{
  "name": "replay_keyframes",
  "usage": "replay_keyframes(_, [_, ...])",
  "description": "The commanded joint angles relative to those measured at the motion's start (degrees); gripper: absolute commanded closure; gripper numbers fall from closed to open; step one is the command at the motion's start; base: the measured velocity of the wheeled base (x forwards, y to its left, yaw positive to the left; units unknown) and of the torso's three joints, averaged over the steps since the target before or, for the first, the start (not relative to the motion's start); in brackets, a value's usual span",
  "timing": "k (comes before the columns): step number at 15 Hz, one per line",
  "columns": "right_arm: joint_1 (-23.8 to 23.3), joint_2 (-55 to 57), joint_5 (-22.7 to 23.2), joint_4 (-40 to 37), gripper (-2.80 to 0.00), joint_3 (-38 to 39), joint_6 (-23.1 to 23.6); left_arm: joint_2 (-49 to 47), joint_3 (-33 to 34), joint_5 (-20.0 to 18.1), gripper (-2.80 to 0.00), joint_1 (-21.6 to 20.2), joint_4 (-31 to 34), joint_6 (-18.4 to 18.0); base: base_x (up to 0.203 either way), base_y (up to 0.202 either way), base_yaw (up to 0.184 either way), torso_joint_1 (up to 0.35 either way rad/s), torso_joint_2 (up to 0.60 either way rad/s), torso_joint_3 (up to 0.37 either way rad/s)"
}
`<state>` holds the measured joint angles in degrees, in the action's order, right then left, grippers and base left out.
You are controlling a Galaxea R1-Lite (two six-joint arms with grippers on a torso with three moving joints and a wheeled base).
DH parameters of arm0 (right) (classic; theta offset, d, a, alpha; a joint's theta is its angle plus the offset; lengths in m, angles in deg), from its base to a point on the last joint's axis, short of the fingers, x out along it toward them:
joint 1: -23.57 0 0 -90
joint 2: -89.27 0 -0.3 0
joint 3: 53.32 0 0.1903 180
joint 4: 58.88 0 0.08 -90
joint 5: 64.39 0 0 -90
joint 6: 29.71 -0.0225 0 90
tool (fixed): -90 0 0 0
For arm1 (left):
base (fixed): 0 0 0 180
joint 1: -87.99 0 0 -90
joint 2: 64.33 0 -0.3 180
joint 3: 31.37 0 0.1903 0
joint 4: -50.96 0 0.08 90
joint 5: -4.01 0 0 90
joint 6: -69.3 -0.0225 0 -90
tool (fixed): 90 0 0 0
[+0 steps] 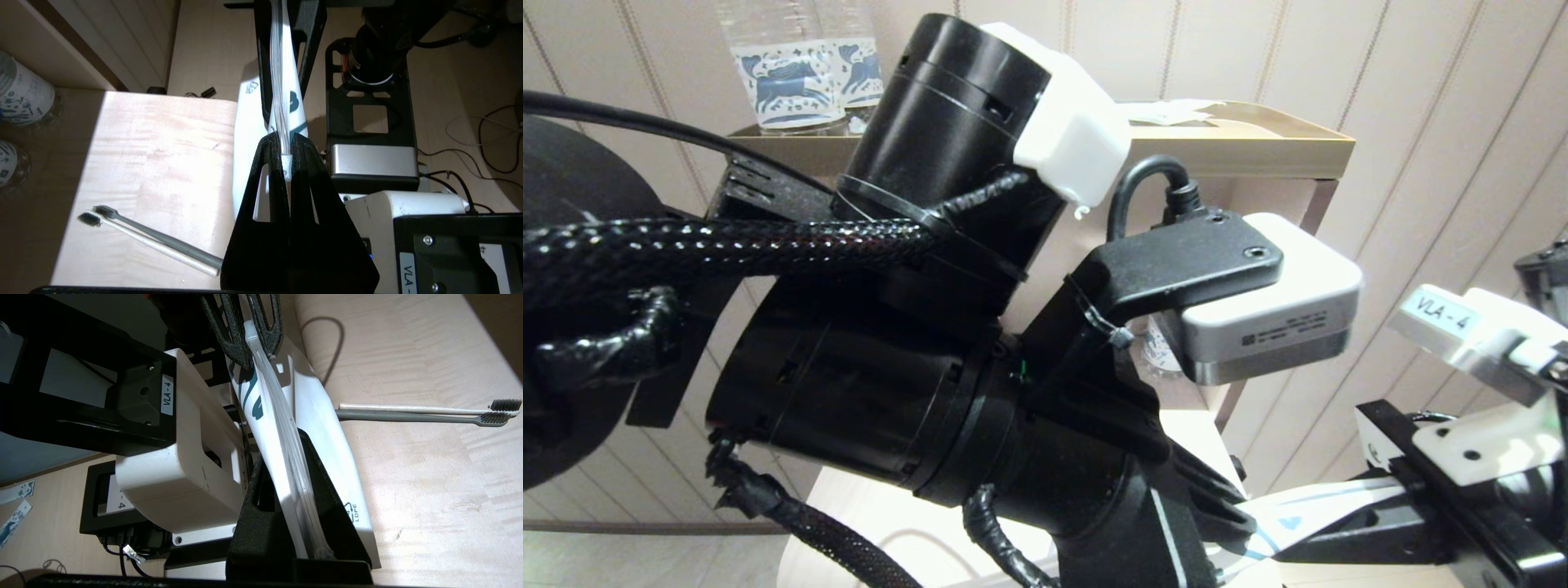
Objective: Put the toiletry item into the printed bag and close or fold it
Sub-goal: Open the storage bag
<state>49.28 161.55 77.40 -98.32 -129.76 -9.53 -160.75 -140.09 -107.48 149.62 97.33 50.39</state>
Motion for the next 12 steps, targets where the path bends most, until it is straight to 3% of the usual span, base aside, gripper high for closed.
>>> replay_keyframes(1, [0.04, -0.38, 0.25, -0.1, 0.0, -0.01, 0.13, 1.67, 1.33, -0.04, 0.0, -0.11, 0.19, -0.08, 0.0, 0.0, 0.0, 0.0, 0.0, 0.0])
replay_keyframes(12, [-1.1, -1.43, 0.33, -0.1, 0.0, 0.08, 0.13, 8.61, 9.38, 0.05, 0.0, -3.2, -0.34, 0.1, 0.0, 0.0, 0.0, 0.0, 0.0, 0.0])
